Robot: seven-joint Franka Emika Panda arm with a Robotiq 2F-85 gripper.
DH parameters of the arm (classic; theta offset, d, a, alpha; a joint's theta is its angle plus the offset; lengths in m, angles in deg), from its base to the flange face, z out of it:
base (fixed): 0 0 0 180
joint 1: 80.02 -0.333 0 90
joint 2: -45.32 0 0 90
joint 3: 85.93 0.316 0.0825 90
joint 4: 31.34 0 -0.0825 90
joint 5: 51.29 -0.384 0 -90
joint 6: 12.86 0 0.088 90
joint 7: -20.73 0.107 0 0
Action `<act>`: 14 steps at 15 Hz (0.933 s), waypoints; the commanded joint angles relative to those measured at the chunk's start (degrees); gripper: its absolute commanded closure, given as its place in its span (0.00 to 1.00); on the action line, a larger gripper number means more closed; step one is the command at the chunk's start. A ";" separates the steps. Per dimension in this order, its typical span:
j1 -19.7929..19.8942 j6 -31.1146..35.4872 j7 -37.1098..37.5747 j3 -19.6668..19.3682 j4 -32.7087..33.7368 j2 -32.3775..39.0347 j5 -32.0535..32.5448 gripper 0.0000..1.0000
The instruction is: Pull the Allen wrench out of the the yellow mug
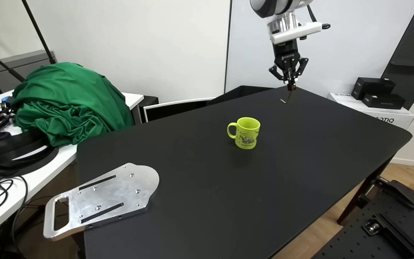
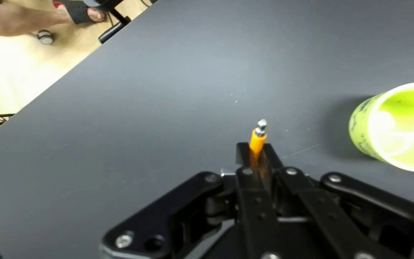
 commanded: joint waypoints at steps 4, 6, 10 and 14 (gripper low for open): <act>3.54 12.57 1.36 -3.55 -5.79 4.11 6.00 0.98; 4.43 16.48 1.40 -4.50 -7.26 5.84 6.68 0.98; 4.63 22.93 2.80 -6.51 -9.15 9.57 8.30 0.98; 3.75 26.10 4.00 -7.66 -9.50 11.99 8.67 0.64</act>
